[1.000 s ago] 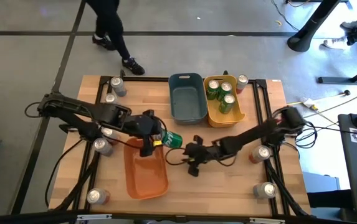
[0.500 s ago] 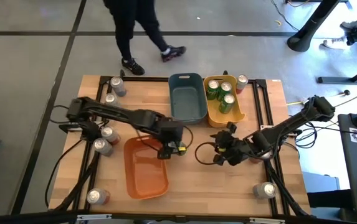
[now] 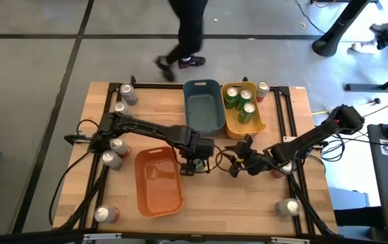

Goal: Sort soda cans
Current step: Put the green soda can into the yellow bin

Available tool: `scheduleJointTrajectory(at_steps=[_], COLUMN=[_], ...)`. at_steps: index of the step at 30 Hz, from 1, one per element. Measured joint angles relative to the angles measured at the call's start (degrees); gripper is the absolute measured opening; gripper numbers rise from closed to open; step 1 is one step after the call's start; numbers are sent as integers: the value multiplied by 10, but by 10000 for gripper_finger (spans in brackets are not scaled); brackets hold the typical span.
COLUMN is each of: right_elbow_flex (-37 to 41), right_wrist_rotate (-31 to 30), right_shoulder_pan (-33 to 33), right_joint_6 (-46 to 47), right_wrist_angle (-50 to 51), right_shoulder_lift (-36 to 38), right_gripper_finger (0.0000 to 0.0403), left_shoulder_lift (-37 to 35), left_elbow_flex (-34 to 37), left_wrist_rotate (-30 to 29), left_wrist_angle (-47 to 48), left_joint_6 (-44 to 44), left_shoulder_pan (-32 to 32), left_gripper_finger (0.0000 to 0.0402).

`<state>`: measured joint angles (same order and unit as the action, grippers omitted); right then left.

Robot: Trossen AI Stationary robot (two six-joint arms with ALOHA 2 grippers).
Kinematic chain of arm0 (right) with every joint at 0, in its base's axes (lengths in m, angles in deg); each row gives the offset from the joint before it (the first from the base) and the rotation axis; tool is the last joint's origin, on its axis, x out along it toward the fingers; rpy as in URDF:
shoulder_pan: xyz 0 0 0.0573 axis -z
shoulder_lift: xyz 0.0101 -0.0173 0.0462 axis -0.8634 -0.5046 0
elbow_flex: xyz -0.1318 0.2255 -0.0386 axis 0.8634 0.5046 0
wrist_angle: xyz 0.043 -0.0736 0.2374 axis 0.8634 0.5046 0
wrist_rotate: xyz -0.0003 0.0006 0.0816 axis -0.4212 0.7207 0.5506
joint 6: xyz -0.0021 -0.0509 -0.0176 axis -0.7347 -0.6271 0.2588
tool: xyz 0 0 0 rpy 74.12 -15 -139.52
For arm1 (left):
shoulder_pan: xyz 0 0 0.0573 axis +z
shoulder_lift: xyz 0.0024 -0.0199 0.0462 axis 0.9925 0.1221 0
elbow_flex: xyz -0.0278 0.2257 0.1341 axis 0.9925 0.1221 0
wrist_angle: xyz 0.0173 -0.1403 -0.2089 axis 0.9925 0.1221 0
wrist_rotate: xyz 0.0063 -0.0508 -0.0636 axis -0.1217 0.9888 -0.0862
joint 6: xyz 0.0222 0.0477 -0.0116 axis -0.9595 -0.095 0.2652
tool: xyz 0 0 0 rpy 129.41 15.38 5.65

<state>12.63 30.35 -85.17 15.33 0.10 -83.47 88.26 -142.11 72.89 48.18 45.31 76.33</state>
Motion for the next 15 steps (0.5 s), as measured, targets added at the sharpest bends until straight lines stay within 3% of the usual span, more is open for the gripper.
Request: scheduleJointTrajectory(at_steps=[15], right_elbow_flex=[0], right_wrist_rotate=[-4], right_shoulder_pan=[0], right_joint_6=[0], right_wrist_angle=[0], right_shoulder_lift=[0], right_gripper_finger=[138], left_shoulder_lift=[-3], left_elbow_flex=[-3], left_wrist_rotate=[0], left_wrist_angle=[-7], left_joint_6=[-30], left_shoulder_pan=[-6], left_gripper_finger=[332])
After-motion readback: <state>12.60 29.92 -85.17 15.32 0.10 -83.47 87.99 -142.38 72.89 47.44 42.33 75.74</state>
